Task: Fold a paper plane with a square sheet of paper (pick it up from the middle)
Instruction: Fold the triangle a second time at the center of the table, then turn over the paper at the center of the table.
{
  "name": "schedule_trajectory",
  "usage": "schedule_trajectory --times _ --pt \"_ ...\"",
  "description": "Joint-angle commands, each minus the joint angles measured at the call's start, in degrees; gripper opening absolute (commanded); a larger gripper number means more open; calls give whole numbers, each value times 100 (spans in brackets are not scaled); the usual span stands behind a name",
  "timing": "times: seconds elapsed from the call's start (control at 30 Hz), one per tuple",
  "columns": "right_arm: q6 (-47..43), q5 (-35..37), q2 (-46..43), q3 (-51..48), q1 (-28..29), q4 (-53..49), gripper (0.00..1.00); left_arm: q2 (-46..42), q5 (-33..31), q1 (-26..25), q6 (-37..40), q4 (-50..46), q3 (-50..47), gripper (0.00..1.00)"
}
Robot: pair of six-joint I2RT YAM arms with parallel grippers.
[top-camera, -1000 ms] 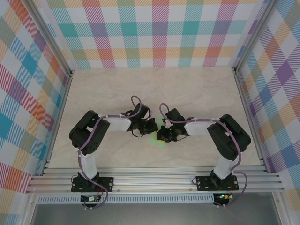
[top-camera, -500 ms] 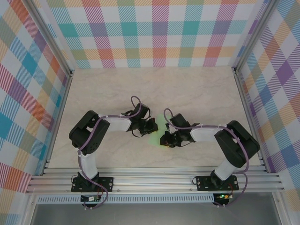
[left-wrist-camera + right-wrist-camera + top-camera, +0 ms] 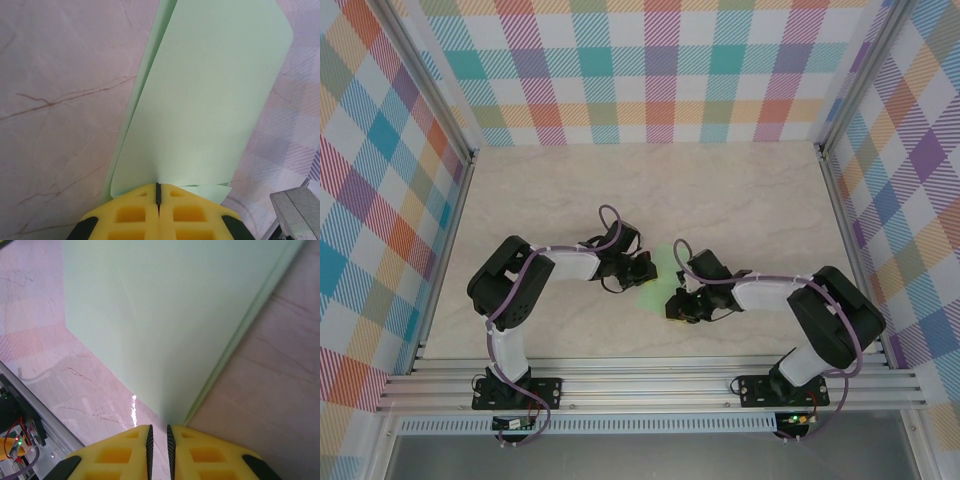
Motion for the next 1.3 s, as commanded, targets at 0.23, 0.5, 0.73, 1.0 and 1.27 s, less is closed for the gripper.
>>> schedule_trajectory --times 0.23,0.5,0.73,1.0,1.27 --pt "-36 1786 -1233 815 -259 -2144 72 -238 -163 -43 29 -230 79 0" --pt "338 2053 -690 1648 -844 -2525 100 -559 -318 -34 186 -678 376 0" --pt "996 1041 -128 1683 -877 -1660 90 -779 -302 -33 241 -770 256 0" --pt "1367 882 -26 1006 -879 -620 66 -660 -43 -43 239 -569 239 0" --pt "1343 441 260 848 -868 -71 54 -429 79 -60 246 -576 349 0"
